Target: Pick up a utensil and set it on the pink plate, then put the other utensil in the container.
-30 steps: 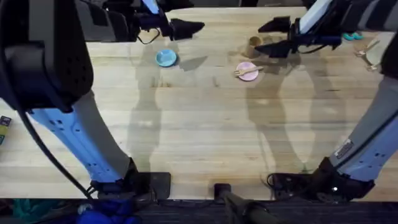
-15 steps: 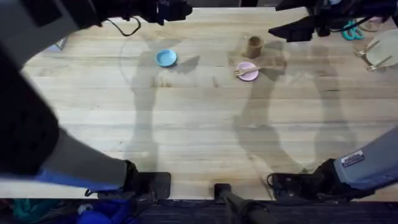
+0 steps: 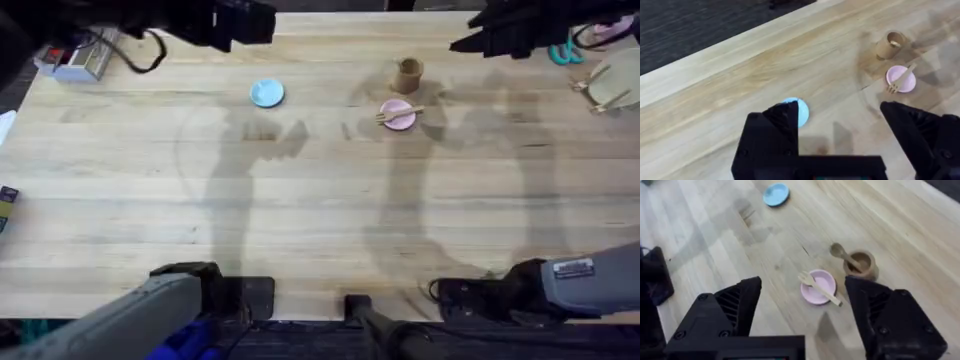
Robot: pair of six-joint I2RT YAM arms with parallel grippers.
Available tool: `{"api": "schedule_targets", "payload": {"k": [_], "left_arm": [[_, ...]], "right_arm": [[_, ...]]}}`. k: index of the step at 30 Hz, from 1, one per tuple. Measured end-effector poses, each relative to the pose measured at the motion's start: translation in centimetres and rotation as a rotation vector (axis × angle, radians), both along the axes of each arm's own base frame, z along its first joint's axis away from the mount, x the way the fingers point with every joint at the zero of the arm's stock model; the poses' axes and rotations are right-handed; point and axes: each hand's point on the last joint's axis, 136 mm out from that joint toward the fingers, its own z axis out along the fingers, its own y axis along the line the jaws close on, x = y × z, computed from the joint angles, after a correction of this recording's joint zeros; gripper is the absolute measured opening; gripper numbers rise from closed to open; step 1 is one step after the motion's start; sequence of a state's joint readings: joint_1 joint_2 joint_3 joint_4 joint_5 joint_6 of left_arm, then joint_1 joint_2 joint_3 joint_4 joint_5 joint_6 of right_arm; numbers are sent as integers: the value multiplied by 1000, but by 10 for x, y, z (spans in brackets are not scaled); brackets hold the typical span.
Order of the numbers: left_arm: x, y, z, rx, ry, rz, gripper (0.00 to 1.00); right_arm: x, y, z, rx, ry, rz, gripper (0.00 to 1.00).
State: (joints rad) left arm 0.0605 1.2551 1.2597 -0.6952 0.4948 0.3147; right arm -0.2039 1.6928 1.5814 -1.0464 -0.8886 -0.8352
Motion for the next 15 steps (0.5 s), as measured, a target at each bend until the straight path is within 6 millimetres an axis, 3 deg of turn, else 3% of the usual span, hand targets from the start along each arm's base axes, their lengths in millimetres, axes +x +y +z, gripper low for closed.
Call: {"api": "schedule_targets", "payload": {"k": [4, 9, 10, 15], "left_arm": [[-25, 7, 12, 35, -4, 41, 992], [-51, 14, 11, 70, 37, 84, 993], [-59, 16, 9, 81, 57, 95, 993], [-63, 18, 6, 87, 73, 103, 993]], "right_arm": [[-7, -11, 10, -70, 37, -106, 996], [-20, -24, 28, -151, 32, -224, 995], [-31, -27, 40, -177, 19, -261, 995], [-44, -28, 55, -195, -14, -293, 996]]}}
